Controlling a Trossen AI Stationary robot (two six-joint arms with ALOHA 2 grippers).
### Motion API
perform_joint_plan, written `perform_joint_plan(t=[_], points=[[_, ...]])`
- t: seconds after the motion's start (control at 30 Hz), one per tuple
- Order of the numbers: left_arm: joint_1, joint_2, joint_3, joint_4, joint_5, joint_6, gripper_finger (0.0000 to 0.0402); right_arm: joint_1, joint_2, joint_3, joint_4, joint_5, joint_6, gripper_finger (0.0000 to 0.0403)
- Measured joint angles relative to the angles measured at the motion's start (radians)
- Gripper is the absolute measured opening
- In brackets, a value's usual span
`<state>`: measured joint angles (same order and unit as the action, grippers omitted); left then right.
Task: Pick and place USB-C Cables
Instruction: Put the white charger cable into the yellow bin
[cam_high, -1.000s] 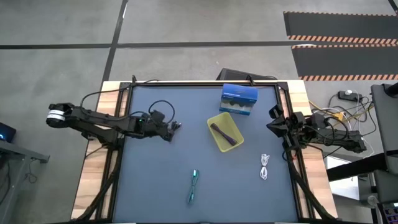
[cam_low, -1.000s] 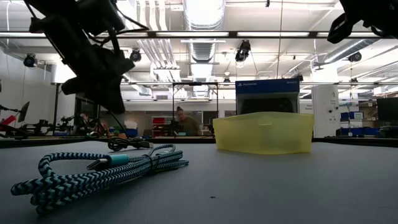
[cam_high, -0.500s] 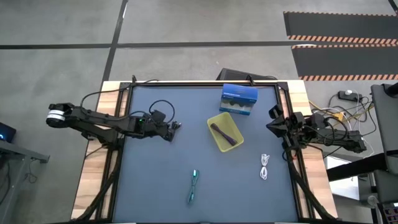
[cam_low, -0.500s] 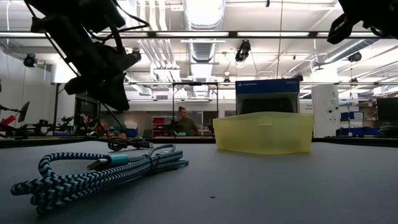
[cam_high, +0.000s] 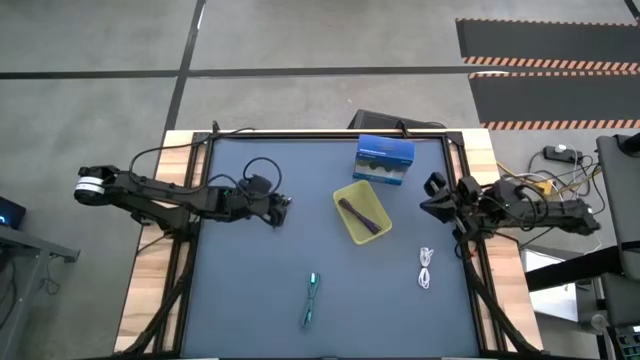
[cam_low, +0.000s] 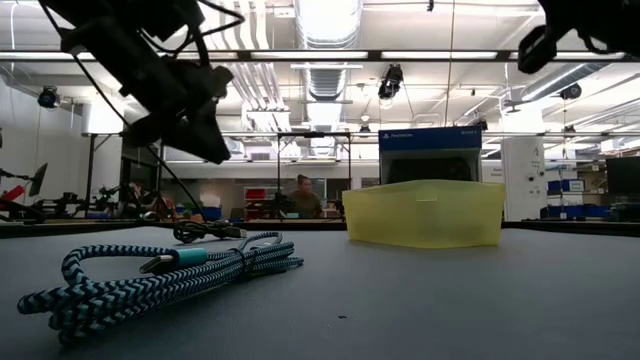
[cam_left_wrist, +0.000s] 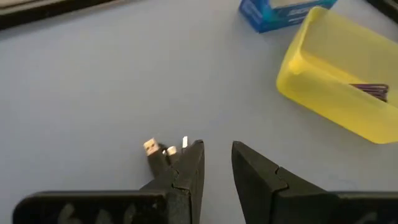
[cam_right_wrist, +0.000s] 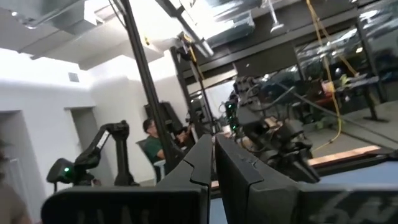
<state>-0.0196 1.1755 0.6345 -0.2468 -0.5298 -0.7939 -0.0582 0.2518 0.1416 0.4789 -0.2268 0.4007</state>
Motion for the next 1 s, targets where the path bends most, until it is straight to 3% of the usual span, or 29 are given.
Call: perform_joint_plan(t=[0.23, 0.5, 0.87, 1.0], points=[[0.000, 0.000, 0.003, 0.071, 0.000, 0.077, 0.0066, 0.063, 0.201, 0.150, -0.028, 0.017, 0.058, 0.0013], [0.000, 0.000, 0.002, 0.073, 0.000, 0.128, 0.0066, 0.155, 0.397, 0.354, -0.296, 0.018, 0.230, 0.0013], [0.000, 0.000, 0.001, 0.078, 0.000, 0.147, 0.0066, 0.235, 0.593, 0.560, -1.053, 0.000, 0.739, 0.0013], [0.000, 0.000, 0.001, 0.094, 0.001, 0.205, 0.0066, 0.246, 0.645, 0.579, -1.298, -0.064, 0.816, 0.0013]])
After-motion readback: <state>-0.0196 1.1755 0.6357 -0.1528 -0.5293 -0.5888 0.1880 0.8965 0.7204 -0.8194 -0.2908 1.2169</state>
